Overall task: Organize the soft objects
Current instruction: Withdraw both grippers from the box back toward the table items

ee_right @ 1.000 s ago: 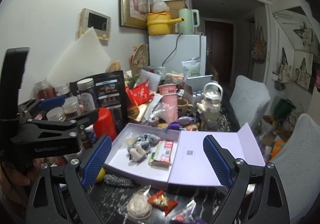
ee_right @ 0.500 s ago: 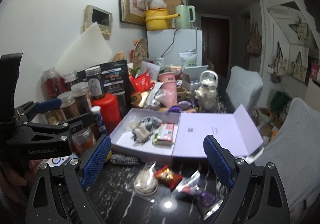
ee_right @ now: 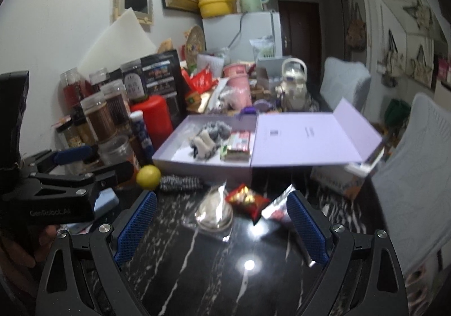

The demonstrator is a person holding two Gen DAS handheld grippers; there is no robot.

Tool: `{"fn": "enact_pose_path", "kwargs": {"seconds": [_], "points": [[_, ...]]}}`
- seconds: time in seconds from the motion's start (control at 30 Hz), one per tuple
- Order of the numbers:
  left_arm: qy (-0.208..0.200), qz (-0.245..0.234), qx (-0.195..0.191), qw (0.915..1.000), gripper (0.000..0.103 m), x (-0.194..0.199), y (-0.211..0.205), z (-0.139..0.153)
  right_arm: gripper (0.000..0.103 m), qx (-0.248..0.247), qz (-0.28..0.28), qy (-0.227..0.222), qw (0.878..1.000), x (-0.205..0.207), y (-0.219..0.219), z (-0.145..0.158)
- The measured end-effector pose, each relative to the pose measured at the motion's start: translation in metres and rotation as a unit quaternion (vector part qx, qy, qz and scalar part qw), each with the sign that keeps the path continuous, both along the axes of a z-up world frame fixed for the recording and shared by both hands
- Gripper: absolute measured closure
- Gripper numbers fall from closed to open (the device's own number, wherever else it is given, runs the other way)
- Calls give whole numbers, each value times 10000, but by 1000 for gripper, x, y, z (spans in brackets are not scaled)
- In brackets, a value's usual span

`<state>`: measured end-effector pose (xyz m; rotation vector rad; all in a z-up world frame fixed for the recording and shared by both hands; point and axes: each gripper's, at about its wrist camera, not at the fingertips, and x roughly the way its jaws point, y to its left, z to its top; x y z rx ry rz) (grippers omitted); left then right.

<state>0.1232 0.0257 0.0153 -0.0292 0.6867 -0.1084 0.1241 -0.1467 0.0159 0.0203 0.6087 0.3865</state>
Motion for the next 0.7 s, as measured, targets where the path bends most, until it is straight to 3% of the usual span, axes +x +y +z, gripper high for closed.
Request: {"fn": "enact_pose_path", "kwargs": {"seconds": [0.23, 0.37, 0.7], "points": [[168, 113, 137, 9997, 1, -2, -12, -29, 9, 151, 53, 341, 9993, -2, -10, -36], [368, 24, 13, 9993, 1, 2, -15, -44, 9, 149, 31, 499, 9986, -1, -16, -54], [680, 14, -84, 9977, 1, 9, -22, -68, 9, 144, 45, 659, 9977, 3, -25, -76]]}}
